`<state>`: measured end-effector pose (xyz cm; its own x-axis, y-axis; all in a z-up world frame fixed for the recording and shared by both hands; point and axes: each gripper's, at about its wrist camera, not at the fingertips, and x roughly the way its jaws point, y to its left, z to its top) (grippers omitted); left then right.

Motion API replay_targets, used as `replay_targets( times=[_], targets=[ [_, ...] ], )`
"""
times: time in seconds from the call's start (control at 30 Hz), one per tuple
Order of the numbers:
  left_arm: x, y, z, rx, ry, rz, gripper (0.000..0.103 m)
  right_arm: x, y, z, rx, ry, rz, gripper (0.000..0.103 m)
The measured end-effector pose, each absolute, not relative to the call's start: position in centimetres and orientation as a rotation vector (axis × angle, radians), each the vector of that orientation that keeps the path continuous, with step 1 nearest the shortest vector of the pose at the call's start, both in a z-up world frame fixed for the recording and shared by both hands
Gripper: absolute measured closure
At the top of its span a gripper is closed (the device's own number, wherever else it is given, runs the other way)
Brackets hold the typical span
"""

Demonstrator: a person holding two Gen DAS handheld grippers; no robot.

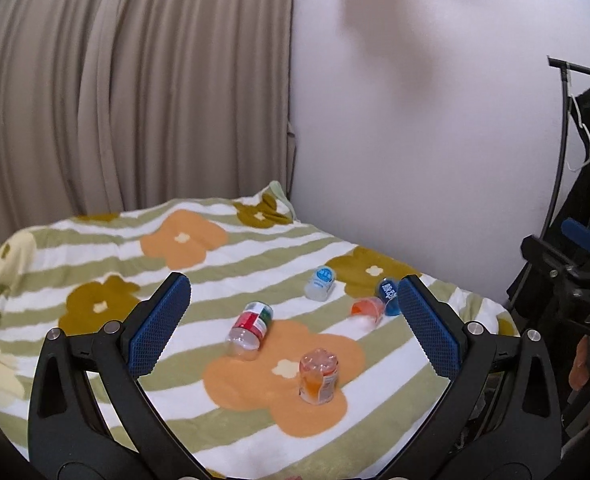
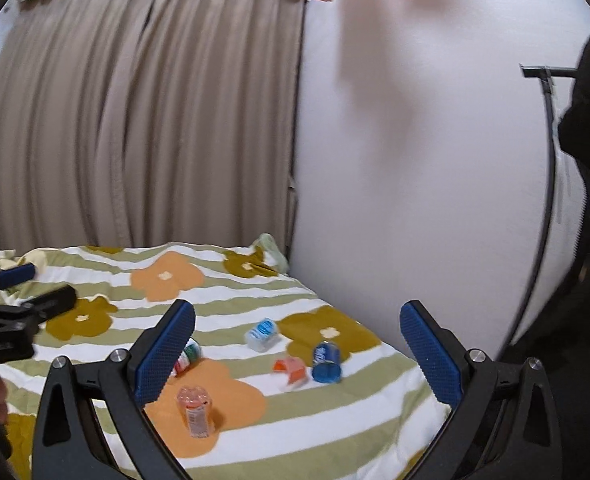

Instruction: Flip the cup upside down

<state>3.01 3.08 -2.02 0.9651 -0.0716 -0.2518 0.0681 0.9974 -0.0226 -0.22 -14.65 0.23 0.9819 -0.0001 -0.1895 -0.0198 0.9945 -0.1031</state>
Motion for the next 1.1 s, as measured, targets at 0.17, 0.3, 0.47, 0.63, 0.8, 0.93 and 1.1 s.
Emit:
replay_targets(
  times=[0.17,0.3,0.47,0.63,0.8,0.93,1.1],
  targets=[
    [2.2,2.2,-1.8,0.014,0.236,-0.071,0.000,-0.9,-15.4,0.4,-0.094,0.203,-0.016,0.001],
    [2.3,1.8,-1.7,0.004,0.231,-0.086,0.000,-1.3,-15.4,0.8,-0.102,0.203,-0.031,0.001],
    [2.1,1.2,-1.7,0.016,0.228,-0.086,0.000,-1.4,-15.6,1.0,-0.091,0.208,-0.031,0.001],
    [2.1,0.9,-1.8,0.012,0.233,-0.092,0.000,-1.3,-15.6,0.9,-0.089,0.210,-0.031,0.001],
    [2.1,0.8,-1.8,0.010,0.235,-0.095,0.000,-1.3,-15.6,0.9,-0.087,0.209,-0.030,0.001],
    [2.0,0.8,-1.7,0.004,0.234,-0.099,0.000,-1.3,-15.7,0.9,-0.088,0.211,-0.031,0.001],
    [1.9,1.0,-1.6,0.003,0.230,-0.095,0.000,-1.4,-15.6,0.9,-0.088,0.210,-0.032,0.001]
  ],
)
